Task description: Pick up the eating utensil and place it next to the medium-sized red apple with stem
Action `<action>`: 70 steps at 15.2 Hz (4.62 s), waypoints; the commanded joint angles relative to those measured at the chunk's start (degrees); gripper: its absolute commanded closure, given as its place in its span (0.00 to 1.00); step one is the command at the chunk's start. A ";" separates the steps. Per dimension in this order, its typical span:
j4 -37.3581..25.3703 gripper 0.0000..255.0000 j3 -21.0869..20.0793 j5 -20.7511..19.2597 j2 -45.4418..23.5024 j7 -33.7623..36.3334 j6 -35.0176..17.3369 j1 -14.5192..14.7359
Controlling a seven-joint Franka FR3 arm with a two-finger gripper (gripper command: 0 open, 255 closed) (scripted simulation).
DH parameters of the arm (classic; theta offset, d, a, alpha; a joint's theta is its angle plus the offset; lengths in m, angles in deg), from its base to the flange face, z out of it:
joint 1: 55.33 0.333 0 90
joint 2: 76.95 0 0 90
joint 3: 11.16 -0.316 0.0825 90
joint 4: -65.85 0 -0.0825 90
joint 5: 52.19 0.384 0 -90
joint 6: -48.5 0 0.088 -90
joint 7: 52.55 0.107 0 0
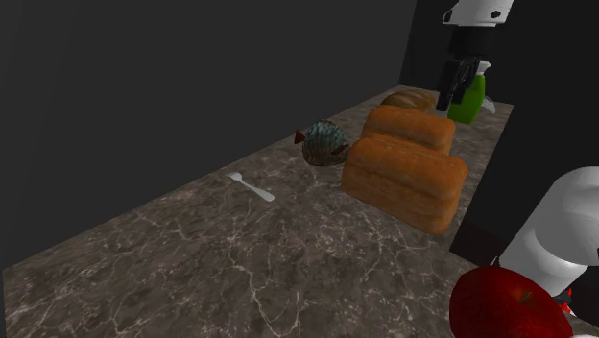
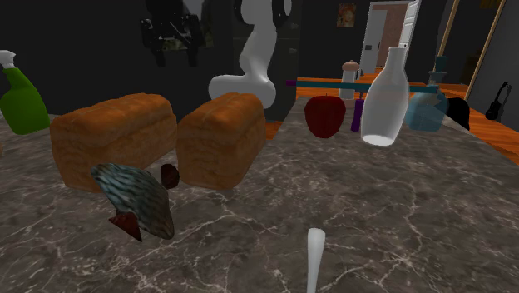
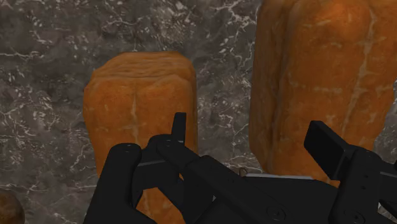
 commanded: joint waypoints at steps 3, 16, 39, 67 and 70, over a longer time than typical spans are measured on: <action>0.03 0.00 -1.70 1.75 -2.33 1.84 -2.16 0.77; -6.36 0.00 -11.97 9.87 -22.11 12.54 -15.39 5.09; -47.46 0.00 -18.05 6.17 -69.45 30.77 -22.94 18.41; -45.09 1.00 -18.17 6.00 -70.81 31.12 -26.78 19.22; -46.72 1.00 -18.22 6.01 -70.34 31.45 -24.72 19.21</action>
